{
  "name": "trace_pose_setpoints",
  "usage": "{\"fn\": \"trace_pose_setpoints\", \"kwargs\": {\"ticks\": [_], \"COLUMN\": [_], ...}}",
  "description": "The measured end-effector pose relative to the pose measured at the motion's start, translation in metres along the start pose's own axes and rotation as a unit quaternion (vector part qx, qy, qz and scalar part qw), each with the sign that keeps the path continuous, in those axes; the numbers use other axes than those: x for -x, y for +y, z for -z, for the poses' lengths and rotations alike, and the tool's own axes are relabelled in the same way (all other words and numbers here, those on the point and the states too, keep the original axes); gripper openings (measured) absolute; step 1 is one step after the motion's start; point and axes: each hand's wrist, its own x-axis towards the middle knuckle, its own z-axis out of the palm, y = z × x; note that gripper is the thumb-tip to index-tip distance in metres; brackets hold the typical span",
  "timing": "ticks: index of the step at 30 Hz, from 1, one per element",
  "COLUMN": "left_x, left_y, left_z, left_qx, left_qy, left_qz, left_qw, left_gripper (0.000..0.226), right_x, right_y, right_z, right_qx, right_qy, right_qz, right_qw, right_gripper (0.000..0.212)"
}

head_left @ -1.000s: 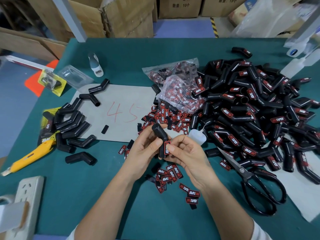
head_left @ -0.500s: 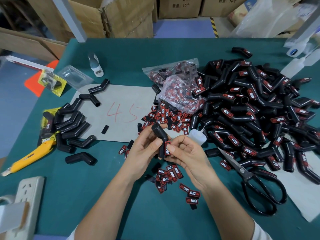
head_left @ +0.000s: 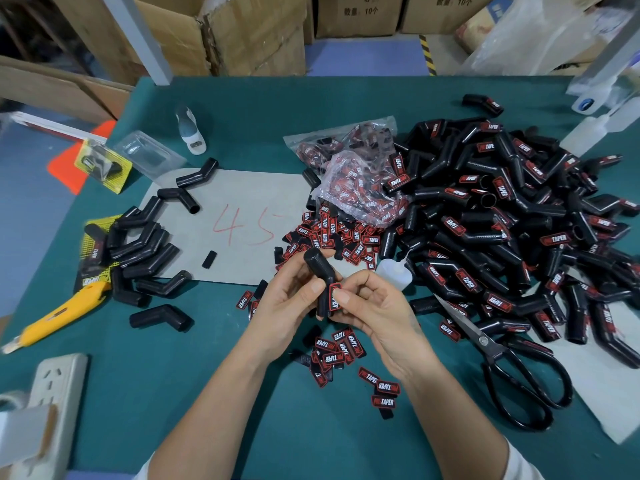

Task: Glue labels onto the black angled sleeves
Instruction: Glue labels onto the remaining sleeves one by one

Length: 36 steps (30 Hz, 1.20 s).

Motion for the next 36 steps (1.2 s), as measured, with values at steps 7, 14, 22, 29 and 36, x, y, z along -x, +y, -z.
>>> {"fn": "trace_pose_setpoints", "kwargs": {"ticks": [7,14,22,29,36], "left_x": [-0.0001,-0.0009,-0.0012,-0.0011,-0.0021], "left_y": [0.0003,-0.0038,-0.0039,-0.0018,-0.0061], "left_z": [0.0002,0.0032,0.0032,0.0023,0.0048], "left_qx": [0.002,-0.01,-0.007,0.009,0.0], "left_qy": [-0.003,-0.007,-0.008,-0.009,-0.009], "left_qz": [-0.006,-0.011,-0.009,-0.008,-0.011], "left_qw": [1.0,1.0,1.0,1.0,1.0], "left_gripper": [0.049,0.048,0.049,0.048,0.038], "right_x": [-0.0004,-0.0013,-0.0017,-0.0011,-0.0012], "right_y": [0.0004,0.0027,0.004,0.0018,0.0034], "right_z": [0.0006,0.0012,0.0027,0.0039,0.0027], "right_qx": [-0.002,0.003,0.006,0.011,0.004], "right_qy": [-0.003,-0.006,-0.009,0.001,0.002], "right_qz": [-0.004,0.0,0.003,0.005,0.005], "right_qw": [1.0,1.0,1.0,1.0,1.0], "right_gripper": [0.012,0.014,0.016,0.009,0.018]}}
